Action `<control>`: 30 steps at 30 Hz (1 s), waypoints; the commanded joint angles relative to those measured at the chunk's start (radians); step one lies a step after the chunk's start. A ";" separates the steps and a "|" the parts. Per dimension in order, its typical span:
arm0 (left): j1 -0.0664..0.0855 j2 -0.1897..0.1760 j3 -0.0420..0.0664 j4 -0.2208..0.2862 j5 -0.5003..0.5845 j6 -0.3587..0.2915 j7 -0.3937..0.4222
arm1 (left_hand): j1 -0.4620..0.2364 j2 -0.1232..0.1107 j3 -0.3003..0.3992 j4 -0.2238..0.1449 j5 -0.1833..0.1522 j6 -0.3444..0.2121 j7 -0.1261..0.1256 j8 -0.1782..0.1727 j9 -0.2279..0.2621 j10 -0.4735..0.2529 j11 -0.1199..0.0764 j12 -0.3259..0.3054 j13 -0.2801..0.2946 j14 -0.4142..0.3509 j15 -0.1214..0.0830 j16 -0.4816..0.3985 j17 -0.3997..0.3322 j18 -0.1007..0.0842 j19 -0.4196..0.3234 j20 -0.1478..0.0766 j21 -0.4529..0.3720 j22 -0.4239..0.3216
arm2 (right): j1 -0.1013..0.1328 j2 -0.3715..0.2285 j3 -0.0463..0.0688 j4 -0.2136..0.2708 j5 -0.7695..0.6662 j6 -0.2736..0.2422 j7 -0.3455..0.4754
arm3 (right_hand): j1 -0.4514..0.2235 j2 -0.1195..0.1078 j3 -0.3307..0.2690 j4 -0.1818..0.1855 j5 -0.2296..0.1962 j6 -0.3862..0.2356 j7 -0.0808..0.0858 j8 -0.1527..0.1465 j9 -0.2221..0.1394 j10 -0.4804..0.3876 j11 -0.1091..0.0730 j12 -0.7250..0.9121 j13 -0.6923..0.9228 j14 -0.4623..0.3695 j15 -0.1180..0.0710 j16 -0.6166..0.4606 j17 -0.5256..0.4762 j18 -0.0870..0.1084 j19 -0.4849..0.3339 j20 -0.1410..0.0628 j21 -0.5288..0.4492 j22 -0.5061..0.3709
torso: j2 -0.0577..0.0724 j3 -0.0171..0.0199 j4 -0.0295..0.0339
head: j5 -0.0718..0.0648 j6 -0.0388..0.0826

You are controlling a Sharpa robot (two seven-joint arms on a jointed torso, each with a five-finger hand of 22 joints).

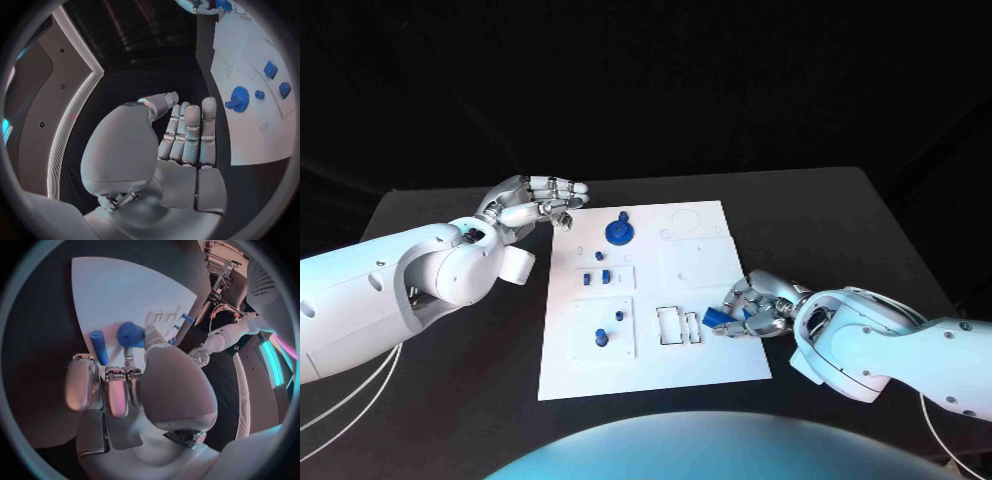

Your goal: Assemble the parts on the task board

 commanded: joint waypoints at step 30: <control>0.001 0.004 0.001 0.009 0.001 0.008 0.006 | -0.020 0.002 -0.003 0.001 0.003 -0.011 -0.002 0.006 -0.002 -0.008 0.001 0.008 -0.002 -0.009 0.003 0.006 -0.006 0.015 -0.002 0.007 -0.004 -0.002 | 0.034 0.149 0.000 -0.021 0.287 0.023 -0.033 | -0.140 0.029 0.056 0.012 0.000 0.083 -0.039 0.002 0.012 0.106 -0.018 0.005 0.263 0.099 -0.013 0.009 0.238 -0.017 0.011 -0.015 0.013 0.148 | 0.002 -0.0006 0.0001 | 0.019 0.000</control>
